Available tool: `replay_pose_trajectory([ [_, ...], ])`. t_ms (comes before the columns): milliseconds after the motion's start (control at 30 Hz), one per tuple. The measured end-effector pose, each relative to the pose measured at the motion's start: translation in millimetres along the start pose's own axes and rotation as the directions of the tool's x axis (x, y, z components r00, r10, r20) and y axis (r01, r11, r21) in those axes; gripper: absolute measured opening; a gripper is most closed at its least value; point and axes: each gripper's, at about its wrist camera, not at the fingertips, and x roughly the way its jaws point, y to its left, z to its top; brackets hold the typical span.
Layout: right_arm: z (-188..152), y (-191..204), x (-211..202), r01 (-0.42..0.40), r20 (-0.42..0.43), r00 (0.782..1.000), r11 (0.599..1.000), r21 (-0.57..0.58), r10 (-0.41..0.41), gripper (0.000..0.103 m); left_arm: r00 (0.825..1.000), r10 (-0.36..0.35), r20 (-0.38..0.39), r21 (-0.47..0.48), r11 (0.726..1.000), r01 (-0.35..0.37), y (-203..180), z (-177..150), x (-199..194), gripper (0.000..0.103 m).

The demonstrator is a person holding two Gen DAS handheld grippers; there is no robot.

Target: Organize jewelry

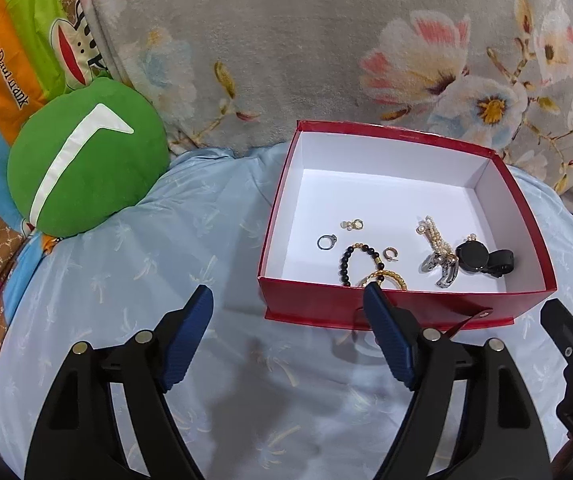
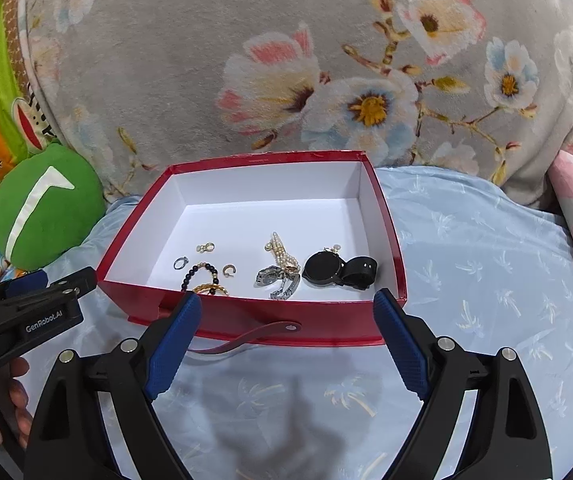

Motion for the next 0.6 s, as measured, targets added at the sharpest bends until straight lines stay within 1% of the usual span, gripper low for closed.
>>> replay_pose_trajectory([
  [133, 0.7, -1.4, 4.7, 0.024, -0.007, 1.0, 1.0, 0.005, -0.024, 0.086, 1.0, -0.009, -0.007, -0.006, 1.0, 0.009, -3.1, 1.0, 1.5, 0.083],
  [267, 0.0, -0.7, 9.3, 0.036, -0.015, 0.999, 0.999, 0.004, -0.036, 0.086, 1.0, 0.012, 0.002, 0.015, 1.0, -0.012, -10.0, 0.5, 1.4, 0.086],
  [600, -2.6, 4.9, 13.1, 0.048, -0.015, 0.999, 0.999, -0.002, -0.048, 0.088, 1.0, 0.01, -0.022, 0.024, 1.0, -0.01, -16.8, -2.6, 6.4, 0.087],
])
